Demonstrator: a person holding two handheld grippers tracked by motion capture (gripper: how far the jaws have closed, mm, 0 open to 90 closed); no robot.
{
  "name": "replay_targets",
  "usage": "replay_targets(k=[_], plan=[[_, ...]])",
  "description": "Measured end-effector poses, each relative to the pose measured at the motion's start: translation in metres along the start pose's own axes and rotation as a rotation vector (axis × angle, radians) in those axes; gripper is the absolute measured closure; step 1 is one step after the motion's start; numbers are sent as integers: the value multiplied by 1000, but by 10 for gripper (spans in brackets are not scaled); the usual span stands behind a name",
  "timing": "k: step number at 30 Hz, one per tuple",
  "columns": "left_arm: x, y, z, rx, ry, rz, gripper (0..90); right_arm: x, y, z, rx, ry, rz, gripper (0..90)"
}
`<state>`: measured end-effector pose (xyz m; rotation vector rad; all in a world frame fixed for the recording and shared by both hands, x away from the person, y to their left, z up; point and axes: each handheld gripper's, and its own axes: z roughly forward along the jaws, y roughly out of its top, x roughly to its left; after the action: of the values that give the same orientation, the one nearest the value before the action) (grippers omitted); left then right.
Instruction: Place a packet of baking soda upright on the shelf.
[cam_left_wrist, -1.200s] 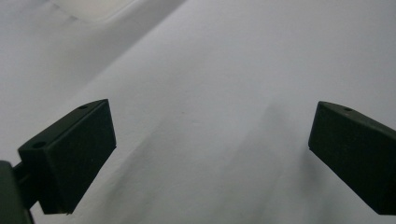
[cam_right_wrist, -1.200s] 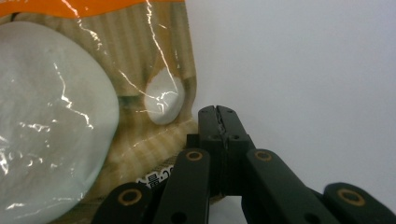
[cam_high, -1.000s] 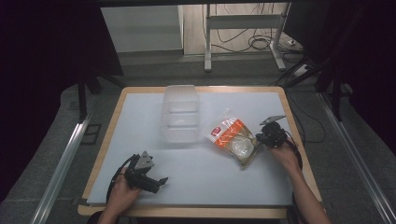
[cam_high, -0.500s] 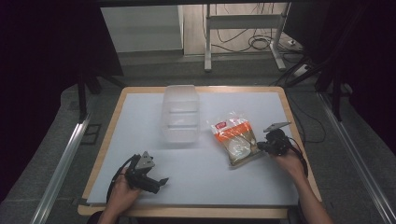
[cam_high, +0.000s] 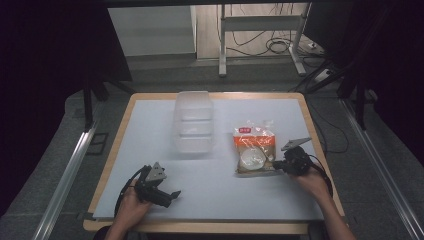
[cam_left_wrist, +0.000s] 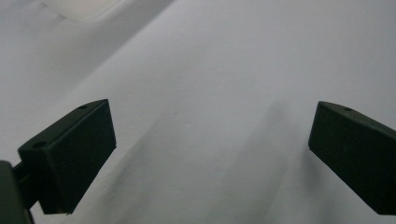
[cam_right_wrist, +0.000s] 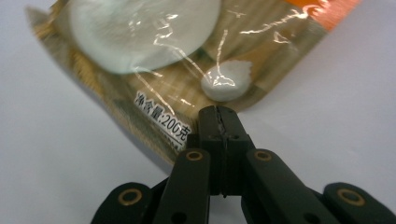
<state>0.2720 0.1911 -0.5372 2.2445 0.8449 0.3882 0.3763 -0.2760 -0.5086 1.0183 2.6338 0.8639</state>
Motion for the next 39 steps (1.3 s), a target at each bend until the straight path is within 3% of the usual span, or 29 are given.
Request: replay_targets(k=[12, 20, 28, 30, 31, 32, 34, 37, 39], plan=[[0, 0, 1, 2, -4, -2, 9, 30, 7, 8, 23, 101, -86, 893], [0, 0, 2, 5, -6, -1, 9, 49, 16, 18, 25, 156, -110, 893], [-1, 0, 1, 5, -7, 0, 9, 65, 25, 24, 39, 178, -155, 888], [0, 0, 1, 2, -8, -1, 9, 65, 25, 24, 45, 179, -156, 870], [0, 0, 1, 1, -8, -2, 9, 65, 26, 23, 48, 182, -158, 837], [0, 0, 1, 1, -8, -3, 9, 64, 26, 19, 35, 166, -155, 743], [0, 0, 1, 0, -8, -3, 9, 64, 27, 17, 32, 148, -155, 724], [0, 0, 1, 0, -8, -3, 9, 58, 27, 10, 5, 151, -130, 661], [0, 0, 1, 0, -6, -4, 9, 53, 27, 2, -28, 120, -105, 579]])
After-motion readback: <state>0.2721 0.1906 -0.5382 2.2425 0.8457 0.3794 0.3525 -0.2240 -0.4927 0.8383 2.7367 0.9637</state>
